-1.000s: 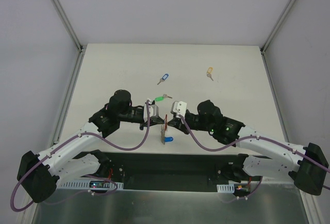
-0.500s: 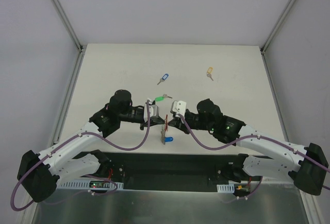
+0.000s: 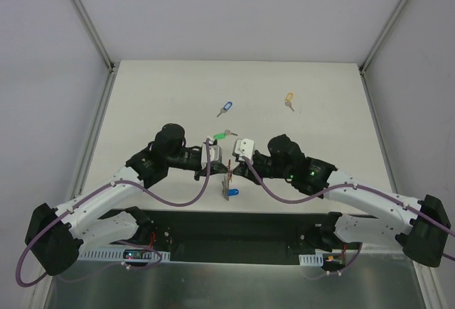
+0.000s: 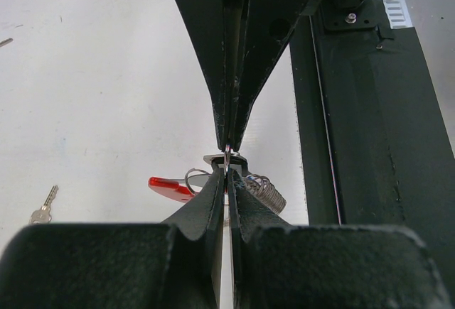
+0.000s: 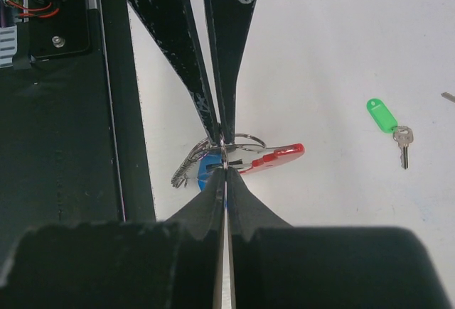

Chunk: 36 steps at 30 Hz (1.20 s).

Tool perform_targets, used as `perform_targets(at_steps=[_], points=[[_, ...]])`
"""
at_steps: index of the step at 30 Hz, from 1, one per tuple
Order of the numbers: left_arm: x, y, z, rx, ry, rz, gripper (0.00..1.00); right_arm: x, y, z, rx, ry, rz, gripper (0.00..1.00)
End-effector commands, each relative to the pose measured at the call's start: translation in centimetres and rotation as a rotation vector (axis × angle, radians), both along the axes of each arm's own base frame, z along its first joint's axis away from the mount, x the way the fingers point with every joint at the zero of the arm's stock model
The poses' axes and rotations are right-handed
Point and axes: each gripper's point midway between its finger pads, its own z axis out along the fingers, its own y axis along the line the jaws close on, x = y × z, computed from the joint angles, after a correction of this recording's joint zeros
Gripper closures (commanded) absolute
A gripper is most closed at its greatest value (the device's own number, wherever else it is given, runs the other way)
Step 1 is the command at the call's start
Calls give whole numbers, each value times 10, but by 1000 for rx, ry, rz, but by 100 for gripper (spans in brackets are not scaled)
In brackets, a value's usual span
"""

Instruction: Put the keys on the keyring

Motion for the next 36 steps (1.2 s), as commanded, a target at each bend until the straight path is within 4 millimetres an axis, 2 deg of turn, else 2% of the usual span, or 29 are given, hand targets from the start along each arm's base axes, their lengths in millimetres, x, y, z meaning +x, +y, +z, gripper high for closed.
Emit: perform_targets(at_steps=[1, 10, 17, 18, 31, 35, 36], points=[[-4, -8, 16, -24, -24, -41, 100, 7, 13, 39, 88, -71, 16, 99], [-7, -8, 11, 0, -16, -50, 100, 9, 16, 40, 85, -69, 14, 99], [-9, -9, 8, 15, -16, -57, 100, 10, 19, 49, 100, -81, 25, 99], [-8, -10, 9, 16, -20, -56, 100, 9, 17, 44, 82, -67, 24, 99], [-8, -10, 4, 47, -17, -45, 100, 10, 21, 43, 52, -47, 26, 98], [-7, -10, 3, 52, -21, -39, 100, 9, 22, 42, 50, -32, 33, 93], [-6, -9, 3, 52, -23, -33, 100, 8, 22, 42, 49, -29, 33, 83]])
